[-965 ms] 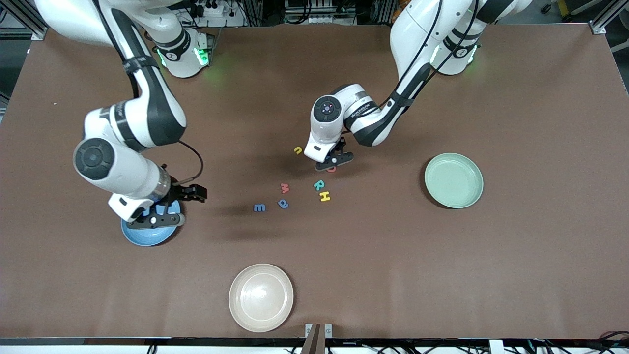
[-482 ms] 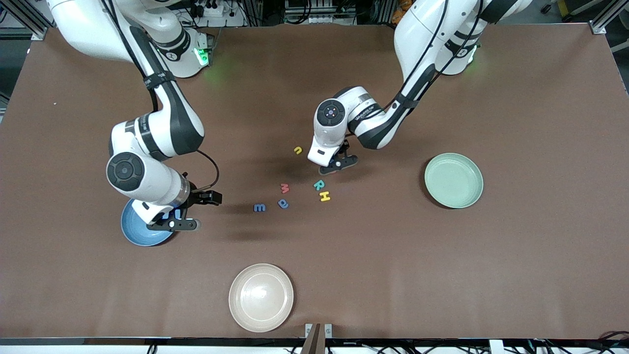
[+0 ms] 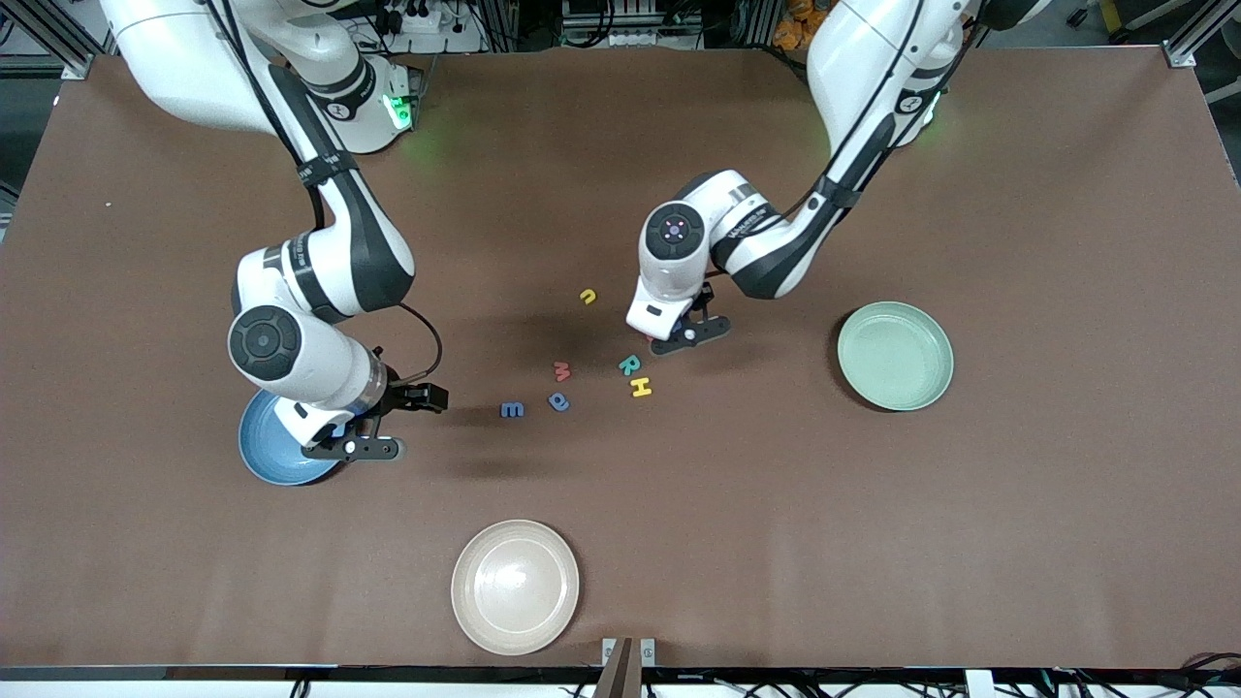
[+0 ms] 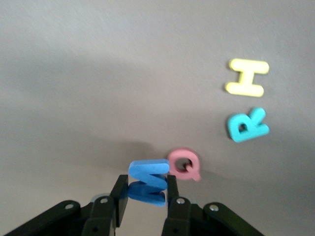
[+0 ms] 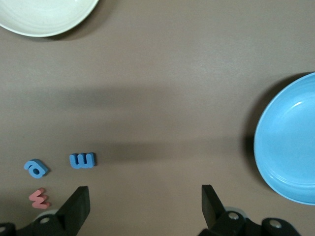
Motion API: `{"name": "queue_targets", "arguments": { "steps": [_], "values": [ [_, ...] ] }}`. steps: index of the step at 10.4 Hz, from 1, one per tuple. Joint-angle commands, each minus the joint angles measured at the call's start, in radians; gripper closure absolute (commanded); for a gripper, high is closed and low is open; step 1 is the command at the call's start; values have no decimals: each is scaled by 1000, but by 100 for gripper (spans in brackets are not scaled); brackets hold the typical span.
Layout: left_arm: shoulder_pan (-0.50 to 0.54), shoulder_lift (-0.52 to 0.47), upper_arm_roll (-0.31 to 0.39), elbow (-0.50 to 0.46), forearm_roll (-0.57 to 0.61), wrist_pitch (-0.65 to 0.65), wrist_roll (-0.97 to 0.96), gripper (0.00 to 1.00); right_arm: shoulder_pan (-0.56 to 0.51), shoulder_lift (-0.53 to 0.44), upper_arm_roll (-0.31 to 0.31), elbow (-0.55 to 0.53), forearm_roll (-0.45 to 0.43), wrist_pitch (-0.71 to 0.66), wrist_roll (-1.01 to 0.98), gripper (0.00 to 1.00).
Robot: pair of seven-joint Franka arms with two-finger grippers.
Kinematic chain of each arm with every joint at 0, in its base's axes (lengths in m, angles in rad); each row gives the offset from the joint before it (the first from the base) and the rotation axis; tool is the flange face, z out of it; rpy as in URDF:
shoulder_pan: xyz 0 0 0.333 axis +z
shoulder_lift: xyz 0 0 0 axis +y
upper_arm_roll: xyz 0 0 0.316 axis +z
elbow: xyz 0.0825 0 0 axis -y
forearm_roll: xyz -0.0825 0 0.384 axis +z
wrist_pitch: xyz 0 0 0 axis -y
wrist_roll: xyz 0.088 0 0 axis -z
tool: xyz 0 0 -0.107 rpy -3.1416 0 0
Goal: Sort upper and lower case letters into plates
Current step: 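Carry the W to the green plate while the right gripper reaches the m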
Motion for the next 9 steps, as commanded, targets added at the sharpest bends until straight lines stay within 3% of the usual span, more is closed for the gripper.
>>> {"name": "queue_targets", "arguments": {
  "steps": [1, 5, 9],
  "values": [
    [99, -52, -35, -18, 4, -79, 120, 90, 33, -6, 0, 10, 0, -29, 53, 0],
    [254, -109, -66, -24, -4, -185, 302, 90, 85, 14, -2, 38, -14, -27, 78, 0],
    [391, -164, -91, -106, -2, -200, 500, 90, 108, 12, 0, 33, -9, -33, 54, 0]
  ]
}}
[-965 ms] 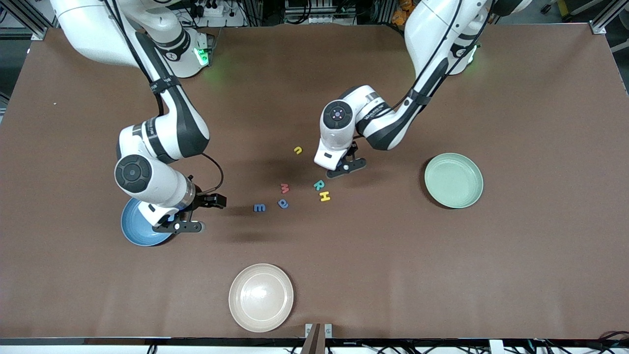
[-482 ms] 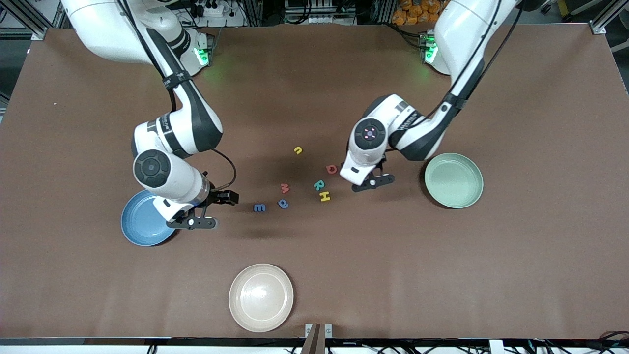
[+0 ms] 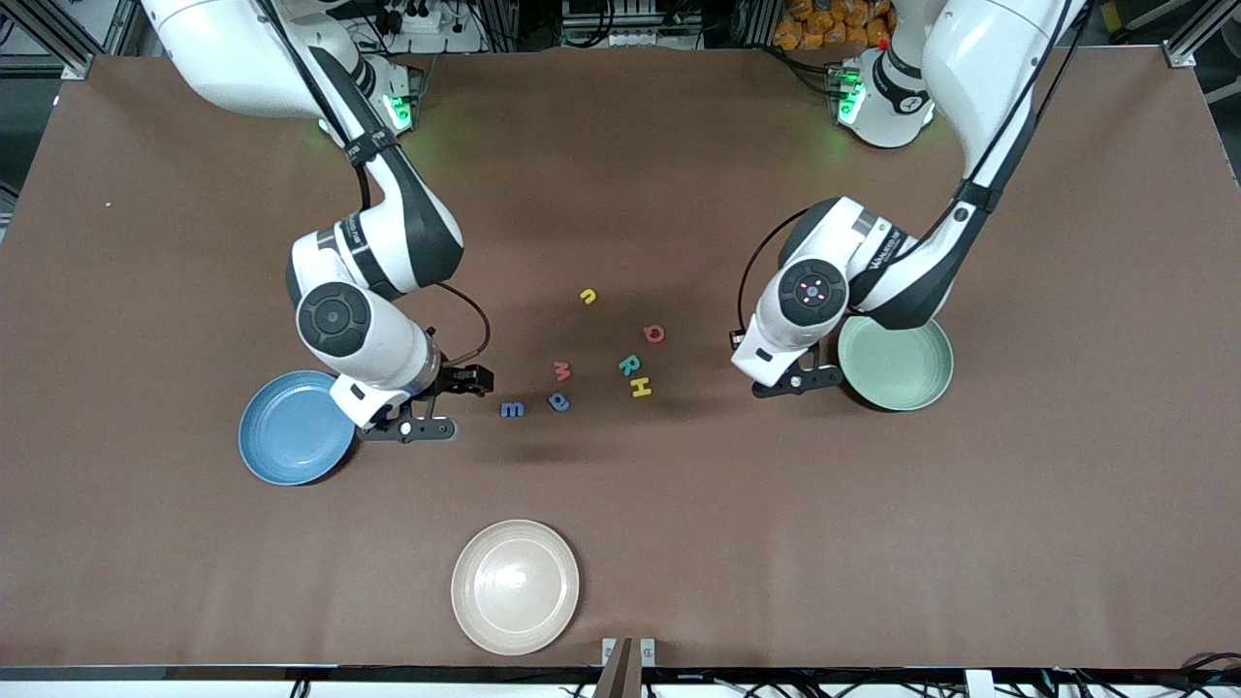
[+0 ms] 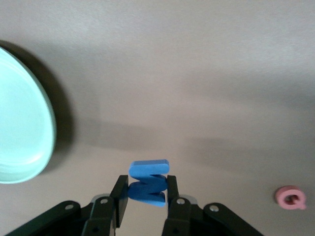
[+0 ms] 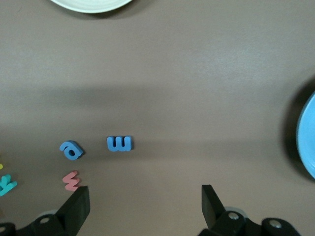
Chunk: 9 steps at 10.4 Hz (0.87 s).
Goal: Sort upper and lower case letters into plates
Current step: 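Carry the W to the green plate while the right gripper reaches the m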
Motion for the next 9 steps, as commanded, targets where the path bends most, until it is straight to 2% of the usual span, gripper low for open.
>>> {"name": "queue_targets", "arguments": {
  "steps": [1, 3, 5, 9],
  "values": [
    [122, -75, -23, -105, -1, 8, 162, 90, 4, 13, -2, 15, -9, -13, -65, 0],
    [172, -75, -26, -120, 5, 16, 247, 90, 1, 16, -2, 12, -9, -17, -244, 0],
    [245, -80, -26, -201, 12, 115, 348, 90, -3, 10, -3, 9, -10, -26, -393, 0],
    [282, -78, -25, -231, 12, 154, 414, 90, 10, 29, -3, 17, -12, 35, -522, 0]
  ]
}}
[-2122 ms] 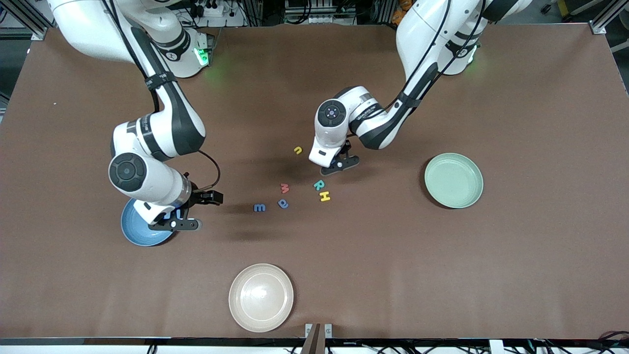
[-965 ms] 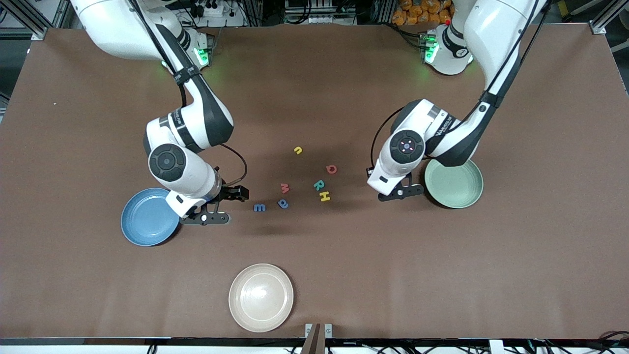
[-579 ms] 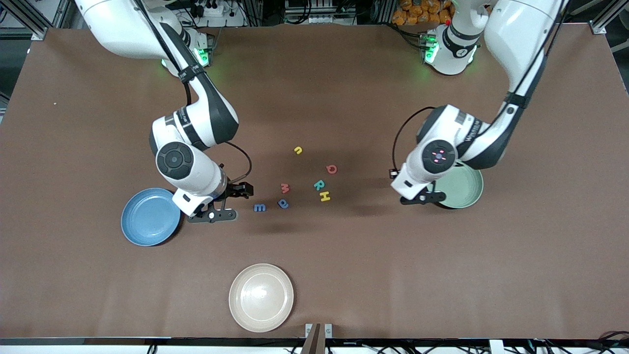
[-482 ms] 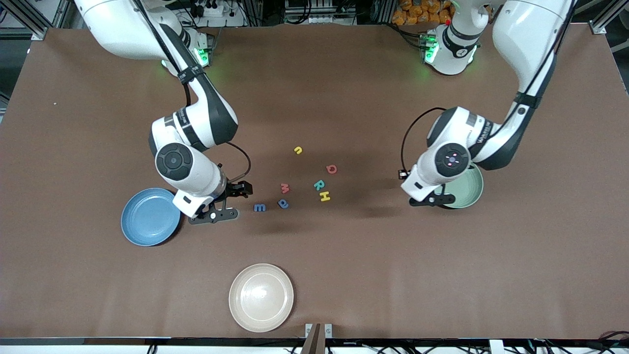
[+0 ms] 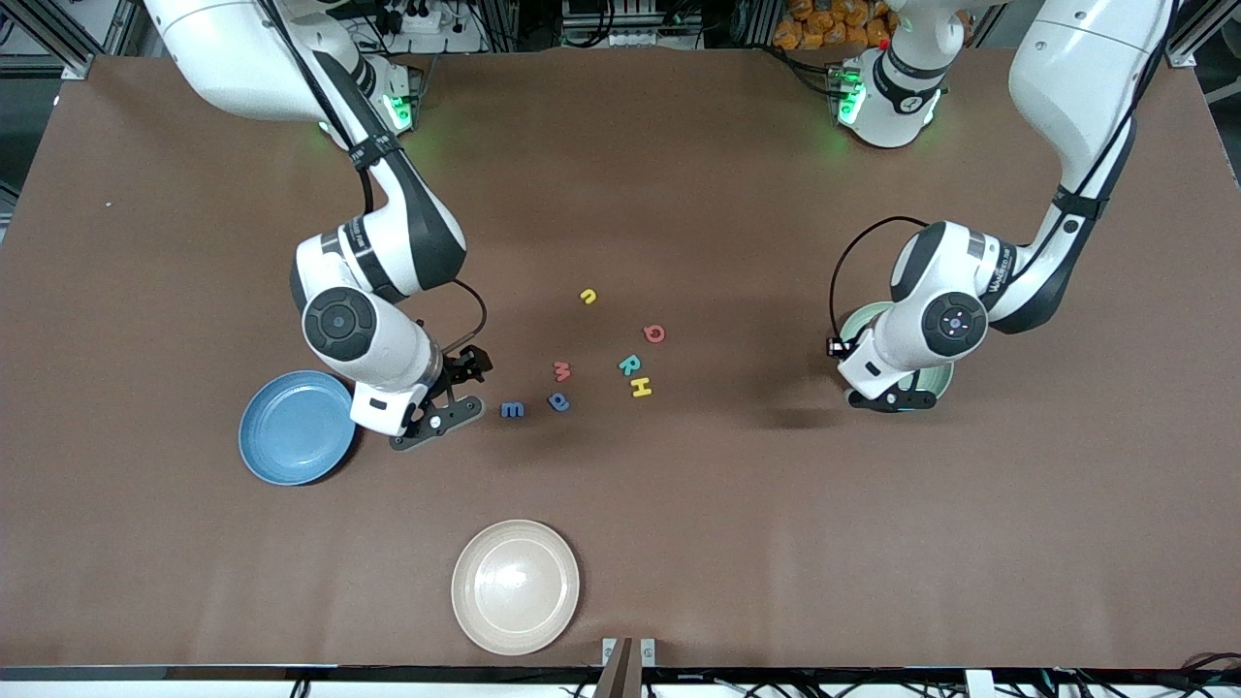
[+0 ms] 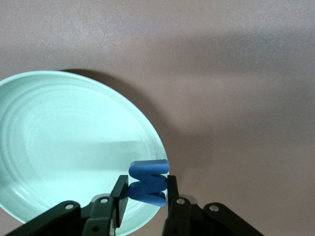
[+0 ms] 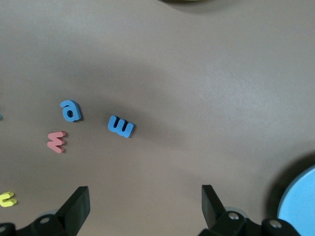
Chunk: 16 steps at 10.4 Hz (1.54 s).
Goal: Sort upper and lower case letters into plates
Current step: 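Release the W into the green plate while the right gripper grasps the m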
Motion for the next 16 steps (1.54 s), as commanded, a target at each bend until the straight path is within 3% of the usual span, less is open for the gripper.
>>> {"name": "queue_targets", "arguments": {
  "steps": [1, 4, 7, 9, 10, 13, 16],
  "values": [
    [41, -33, -17, -30, 13, 11, 47, 90, 18, 42, 4, 16, -11, 52, -74, 0],
    [57, -36, -17, -32, 12, 10, 76, 90, 95, 123, 4, 22, -97, 147, -75, 0],
    [80, -36, -17, -46, 13, 11, 87, 89, 74, 143, 4, 32, -109, 150, -203, 0],
    [81, -39, -17, -49, 12, 7, 87, 78, 54, 169, 4, 58, -103, 167, -345, 0],
    [80, -39, -17, -47, 13, 4, 87, 50, 54, 182, 4, 58, -99, 201, -389, 0],
    [83, -39, -17, -47, 12, -1, 87, 0, 61, 217, 6, 56, -96, 272, -506, 0],
    [84, -39, -17, -44, 12, -2, 87, 0, 45, 238, 6, 56, -88, 265, -687, 0]
  ]
}}
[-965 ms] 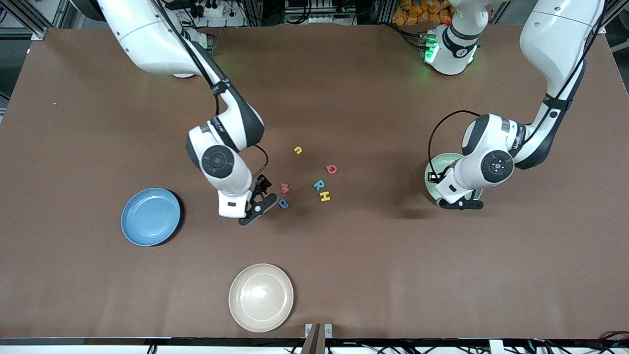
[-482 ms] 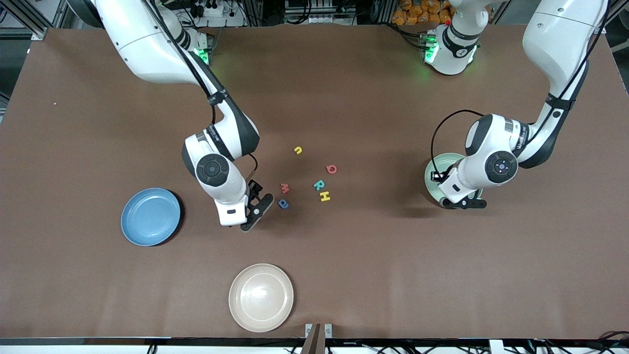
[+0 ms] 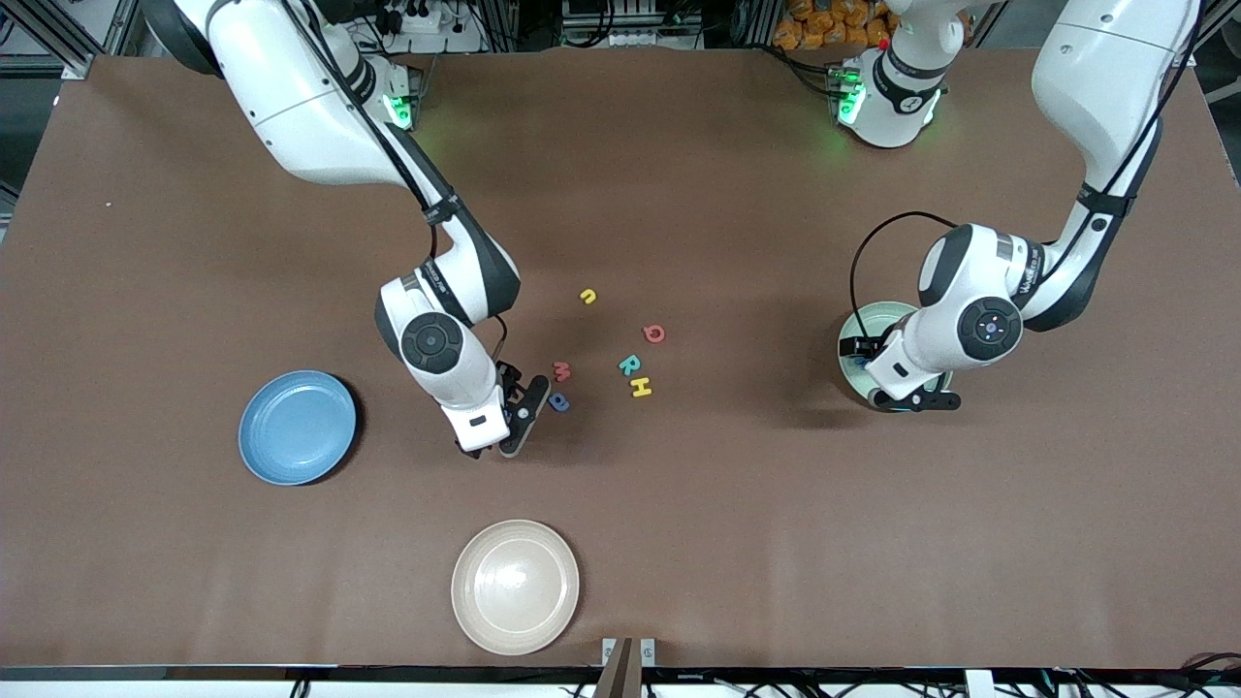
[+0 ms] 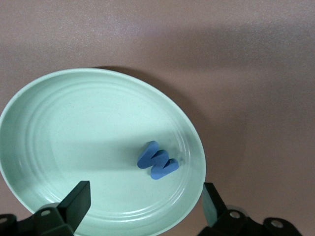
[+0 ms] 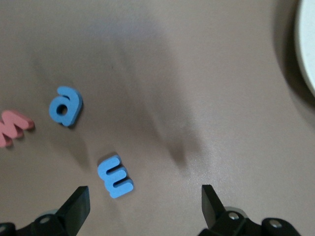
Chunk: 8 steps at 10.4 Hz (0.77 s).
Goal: Sort upper and lower case letters into plates
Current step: 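Release the W into the green plate while the right gripper grasps the m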
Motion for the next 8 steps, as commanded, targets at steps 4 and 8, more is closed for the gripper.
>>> {"name": "queue_targets", "arguments": {
  "steps": [4, 8],
  "values": [
    [6, -29, -13, -18, 12, -3, 4, 0, 7, 44, 7, 22, 12, -4, -109, 0],
    [2, -26, -26, -8, 1, -3, -8, 0, 14, 62, 7, 22, 12, -3, -109, 0]
  ]
}}
